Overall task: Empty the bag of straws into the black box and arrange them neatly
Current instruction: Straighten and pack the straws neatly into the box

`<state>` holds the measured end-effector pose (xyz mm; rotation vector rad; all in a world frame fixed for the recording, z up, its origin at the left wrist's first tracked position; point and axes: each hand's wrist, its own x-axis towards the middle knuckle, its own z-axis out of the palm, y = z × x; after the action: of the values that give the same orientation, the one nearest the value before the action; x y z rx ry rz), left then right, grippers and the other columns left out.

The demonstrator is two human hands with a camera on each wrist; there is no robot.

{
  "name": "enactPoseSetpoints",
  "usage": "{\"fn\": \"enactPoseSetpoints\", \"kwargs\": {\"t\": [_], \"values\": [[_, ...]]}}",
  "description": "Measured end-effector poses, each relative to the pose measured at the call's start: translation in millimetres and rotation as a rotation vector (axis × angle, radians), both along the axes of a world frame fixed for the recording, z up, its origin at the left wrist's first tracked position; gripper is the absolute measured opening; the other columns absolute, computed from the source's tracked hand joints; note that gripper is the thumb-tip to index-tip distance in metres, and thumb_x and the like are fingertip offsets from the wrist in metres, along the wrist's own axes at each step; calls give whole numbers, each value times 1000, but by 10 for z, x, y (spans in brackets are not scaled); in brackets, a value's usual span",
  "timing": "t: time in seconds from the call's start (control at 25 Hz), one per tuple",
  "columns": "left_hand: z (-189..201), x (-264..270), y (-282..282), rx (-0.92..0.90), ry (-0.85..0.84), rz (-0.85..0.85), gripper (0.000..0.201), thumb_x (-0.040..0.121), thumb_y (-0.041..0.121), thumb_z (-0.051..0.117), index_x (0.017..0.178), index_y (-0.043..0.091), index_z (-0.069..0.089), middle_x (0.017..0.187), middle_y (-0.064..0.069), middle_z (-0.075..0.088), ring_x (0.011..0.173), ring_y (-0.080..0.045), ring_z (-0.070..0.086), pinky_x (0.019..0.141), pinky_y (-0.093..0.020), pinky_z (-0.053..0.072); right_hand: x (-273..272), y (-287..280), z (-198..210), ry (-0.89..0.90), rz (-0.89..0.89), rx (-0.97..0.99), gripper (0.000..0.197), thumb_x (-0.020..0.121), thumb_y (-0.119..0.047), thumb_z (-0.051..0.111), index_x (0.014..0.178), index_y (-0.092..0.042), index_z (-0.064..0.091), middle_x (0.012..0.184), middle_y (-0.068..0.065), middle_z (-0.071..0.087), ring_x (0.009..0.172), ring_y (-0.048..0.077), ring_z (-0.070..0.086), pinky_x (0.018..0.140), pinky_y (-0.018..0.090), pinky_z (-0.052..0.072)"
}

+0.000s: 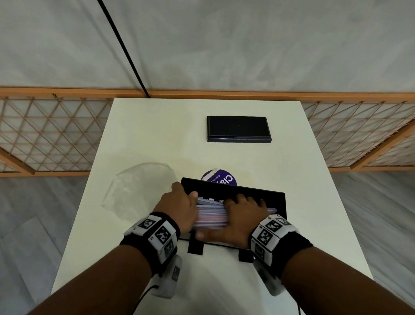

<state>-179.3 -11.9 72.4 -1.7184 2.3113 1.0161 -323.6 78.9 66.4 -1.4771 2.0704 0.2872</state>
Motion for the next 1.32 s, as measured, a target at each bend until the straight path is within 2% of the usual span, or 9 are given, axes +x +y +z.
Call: {"fn": "enactPoseSetpoints", "kwargs": {"t": [0.12, 0.48, 0.6, 0.72, 0.88, 1.04, 1.12, 1.2, 1.32], "values": [[-5, 16, 15, 36, 38, 38, 39, 105, 42, 34, 114, 5, 40, 96, -9, 54, 71, -19, 47, 67, -29, 34, -49, 1, 31, -48, 5, 41, 120, 47, -103, 38, 143, -32, 35, 142, 7, 43, 130, 29, 42, 112, 57, 27], [-43, 12, -26, 126, 418, 275, 55, 104, 51, 22, 132, 11, 48, 121, -4, 58, 120, -29, 55, 99, -34, 39, -22, -25, 21, -59, -23, -52, 100, 62, -99, 21, 134, -34, 44, 133, 4, 50, 124, 29, 49, 106, 56, 31], [-43, 10, -22, 192, 424, 185, 72, 102, 59, 20, 157, 13, 21, 163, -5, 27, 150, -23, 25, 124, -36, 16, -17, 17, 45, 18, -18, -168, 94, 68, -93, 12, 125, -29, 51, 126, 3, 51, 122, 29, 48, 103, 51, 34], [-101, 30, -28, 139, 286, 39, 74, 103, 51, 24, 159, 11, -5, 168, -8, -9, 155, -20, -3, 123, -31, -1, -31, 113, 26, 54, -36, -110, 106, 63, -96, 9, 131, -25, 49, 131, 5, 51, 124, 31, 47, 107, 52, 33], [-97, 90, -92, 91, 376, 106, 76, 101, 56, 27, 160, 15, 0, 168, -5, -8, 155, -18, -2, 125, -33, 1, -137, 222, 24, 51, -70, -65, 131, 40, -108, 19, 140, -27, 40, 137, 1, 49, 126, 29, 44, 109, 49, 34], [-90, 64, 68, 27, 211, -108, 86, 98, 53, 45, 159, 16, -3, 167, -9, -15, 155, -28, 4, 125, -40, 11, -138, 202, 51, 110, -23, -27, 133, 33, -106, 38, 141, -27, 38, 135, 0, 47, 125, 27, 42, 107, 48, 33], [18, 69, 161, -130, 127, -179, 94, 92, 53, 53, 159, 13, 0, 167, -12, -9, 153, -30, 7, 124, -43, 15, -130, 188, 46, 123, 18, -12, 127, 34, -102, 44, 137, -28, 42, 131, 0, 46, 122, 27, 43, 106, 48, 32], [185, 26, 200, -249, 122, -376, 89, 76, 51, 56, 152, 16, 25, 160, -10, 24, 146, -30, 25, 117, -45, 30, -145, 182, 41, 123, 35, -9, 116, 38, -96, 53, 133, -30, 46, 127, -1, 46, 119, 27, 44, 104, 48, 33], [341, -218, 190, -124, -71, -642, 71, 65, 50, 68, 125, 20, 44, 127, 0, 48, 121, -24, 45, 100, -45, 46, -154, 158, 15, 83, 44, 23, 103, 47, -78, 70, 136, -35, 41, 129, -1, 48, 120, 28, 47, 106, 51, 33]]}}
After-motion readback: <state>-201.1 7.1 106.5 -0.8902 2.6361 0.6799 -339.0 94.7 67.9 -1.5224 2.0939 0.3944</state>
